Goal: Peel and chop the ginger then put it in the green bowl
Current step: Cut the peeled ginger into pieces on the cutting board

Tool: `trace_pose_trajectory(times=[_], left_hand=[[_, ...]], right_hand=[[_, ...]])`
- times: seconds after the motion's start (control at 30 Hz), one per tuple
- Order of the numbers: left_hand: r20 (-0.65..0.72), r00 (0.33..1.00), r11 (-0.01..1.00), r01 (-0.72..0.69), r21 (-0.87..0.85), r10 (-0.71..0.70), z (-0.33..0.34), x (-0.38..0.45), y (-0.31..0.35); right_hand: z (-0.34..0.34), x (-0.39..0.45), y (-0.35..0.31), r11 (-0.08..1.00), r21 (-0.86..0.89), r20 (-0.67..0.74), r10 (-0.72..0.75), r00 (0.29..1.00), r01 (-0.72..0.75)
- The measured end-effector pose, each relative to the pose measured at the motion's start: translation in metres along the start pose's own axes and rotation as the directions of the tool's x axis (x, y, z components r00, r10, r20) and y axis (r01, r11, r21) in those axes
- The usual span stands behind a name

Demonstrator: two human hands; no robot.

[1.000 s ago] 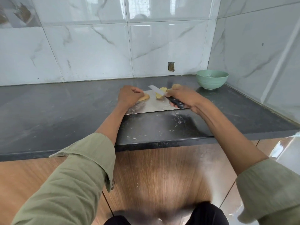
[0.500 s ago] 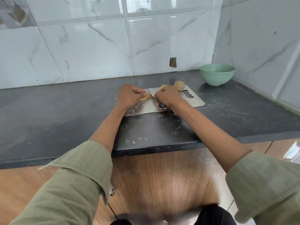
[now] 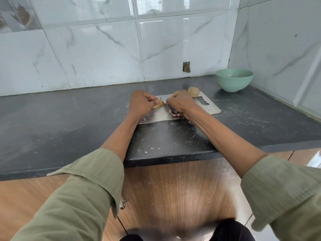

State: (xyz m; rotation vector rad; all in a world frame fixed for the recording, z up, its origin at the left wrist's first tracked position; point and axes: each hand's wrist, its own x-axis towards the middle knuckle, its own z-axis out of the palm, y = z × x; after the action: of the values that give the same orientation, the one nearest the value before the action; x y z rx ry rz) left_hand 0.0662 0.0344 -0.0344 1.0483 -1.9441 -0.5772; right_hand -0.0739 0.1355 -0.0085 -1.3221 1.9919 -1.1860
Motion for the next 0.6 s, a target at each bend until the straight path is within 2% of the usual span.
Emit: trace_pose_trajectory(times=[0.27, 0.6], left_hand=[[-0.002, 1.0, 1.0, -0.001, 0.021, 0.001, 0.0008, 0.0023, -0.0005], [-0.024, 1.0, 0.999, -0.015, 0.036, 0.016, 0.0039, 0.0031, 0.0017]], right_hand=[[-0.0059, -0.003, -0.0011, 0.998, -0.06, 0.005, 0.009, 1.0, -0.009], [-0.003, -0.0086, -0.0008, 0.999, -0.051, 0.006, -0.003, 1.0, 0.004]])
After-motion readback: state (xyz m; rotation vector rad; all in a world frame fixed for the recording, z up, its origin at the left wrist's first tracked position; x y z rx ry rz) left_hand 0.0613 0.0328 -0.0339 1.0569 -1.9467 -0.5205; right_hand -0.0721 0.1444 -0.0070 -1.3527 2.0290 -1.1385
